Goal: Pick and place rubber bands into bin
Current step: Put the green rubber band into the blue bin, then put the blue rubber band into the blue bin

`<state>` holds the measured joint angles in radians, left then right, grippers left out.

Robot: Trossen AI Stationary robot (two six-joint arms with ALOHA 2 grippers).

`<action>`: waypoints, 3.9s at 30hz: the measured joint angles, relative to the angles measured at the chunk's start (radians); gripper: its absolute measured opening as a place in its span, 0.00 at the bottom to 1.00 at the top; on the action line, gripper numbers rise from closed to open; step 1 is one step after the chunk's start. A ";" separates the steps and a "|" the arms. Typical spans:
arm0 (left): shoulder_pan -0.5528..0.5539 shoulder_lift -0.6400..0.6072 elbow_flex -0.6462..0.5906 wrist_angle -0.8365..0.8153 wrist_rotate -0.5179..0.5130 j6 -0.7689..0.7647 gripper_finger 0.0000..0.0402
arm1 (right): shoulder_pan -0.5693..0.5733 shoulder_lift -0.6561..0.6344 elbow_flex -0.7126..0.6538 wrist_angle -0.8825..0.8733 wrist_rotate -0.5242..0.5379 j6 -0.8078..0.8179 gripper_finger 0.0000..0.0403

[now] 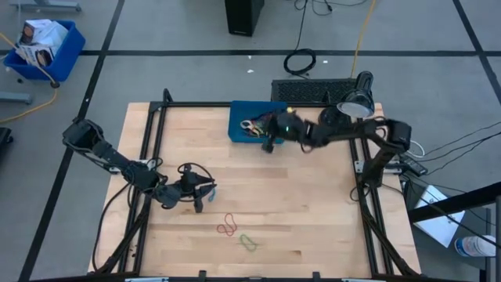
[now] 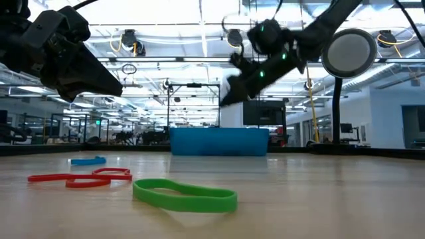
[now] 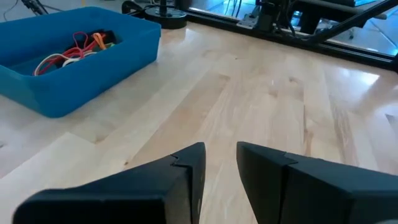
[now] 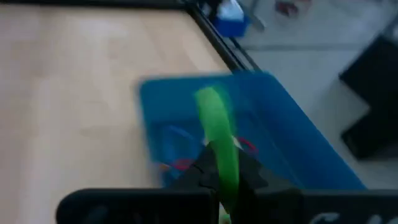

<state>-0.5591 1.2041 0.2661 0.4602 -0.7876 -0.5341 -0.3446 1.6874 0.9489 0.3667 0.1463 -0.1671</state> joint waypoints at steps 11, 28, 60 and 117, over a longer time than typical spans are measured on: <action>0.000 0.000 0.000 -0.002 0.000 -0.001 0.24 | -0.188 0.017 0.000 -0.067 -0.073 0.116 0.33; -0.058 0.000 0.011 -0.117 0.203 -0.078 0.24 | 0.179 -0.166 -0.117 -0.028 -0.227 0.113 0.54; -0.055 0.305 0.181 -0.416 0.188 -0.260 0.61 | 0.739 -0.224 -0.705 0.677 0.221 0.388 0.36; 0.926 0.379 0.361 0.373 0.920 0.299 0.02 | 0.738 -0.224 -0.705 0.676 0.221 0.387 0.35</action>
<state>0.3668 1.5827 0.6266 0.8327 0.1328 -0.2348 0.3939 1.4631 0.2440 1.0424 0.3668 0.2203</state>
